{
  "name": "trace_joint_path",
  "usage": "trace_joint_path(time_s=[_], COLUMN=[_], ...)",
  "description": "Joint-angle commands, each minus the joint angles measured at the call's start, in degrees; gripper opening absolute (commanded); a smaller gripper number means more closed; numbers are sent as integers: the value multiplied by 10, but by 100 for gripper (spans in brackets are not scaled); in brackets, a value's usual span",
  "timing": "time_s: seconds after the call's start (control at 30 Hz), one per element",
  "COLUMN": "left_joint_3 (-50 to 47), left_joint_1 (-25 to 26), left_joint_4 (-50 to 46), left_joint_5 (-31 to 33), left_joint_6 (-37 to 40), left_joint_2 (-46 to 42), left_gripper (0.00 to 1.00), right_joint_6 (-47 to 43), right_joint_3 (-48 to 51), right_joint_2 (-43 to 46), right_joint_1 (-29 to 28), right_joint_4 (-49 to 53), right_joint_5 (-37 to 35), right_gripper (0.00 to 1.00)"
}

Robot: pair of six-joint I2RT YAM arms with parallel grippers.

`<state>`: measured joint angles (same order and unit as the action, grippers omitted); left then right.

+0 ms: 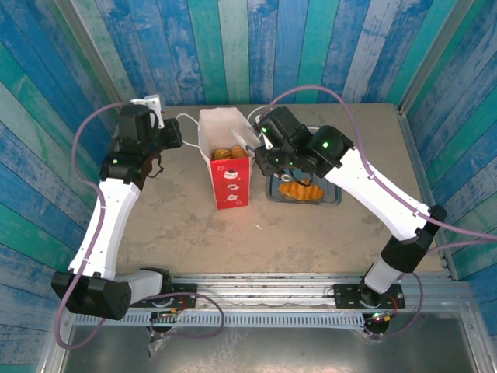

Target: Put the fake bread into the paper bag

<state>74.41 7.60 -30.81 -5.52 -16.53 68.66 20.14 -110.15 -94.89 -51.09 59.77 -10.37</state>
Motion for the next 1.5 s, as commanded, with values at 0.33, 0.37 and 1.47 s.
trace_joint_path(time_s=[0.33,0.37,1.47], left_joint_3=[-18,-18,-101], left_joint_1=[-2,-2,-2], left_joint_4=[35,35,38], left_joint_5=[-50,-50,53], left_joint_6=[-9,-10,23], left_joint_2=[-34,-33,-174], left_gripper=[22,25,100], right_joint_6=[-12,-12,-58], right_joint_3=[-18,-18,256], right_joint_2=[62,69,222], right_joint_1=[-3,-3,300], right_joint_4=[-101,-108,-60], right_joint_5=[79,81,38], right_gripper=[45,45,45])
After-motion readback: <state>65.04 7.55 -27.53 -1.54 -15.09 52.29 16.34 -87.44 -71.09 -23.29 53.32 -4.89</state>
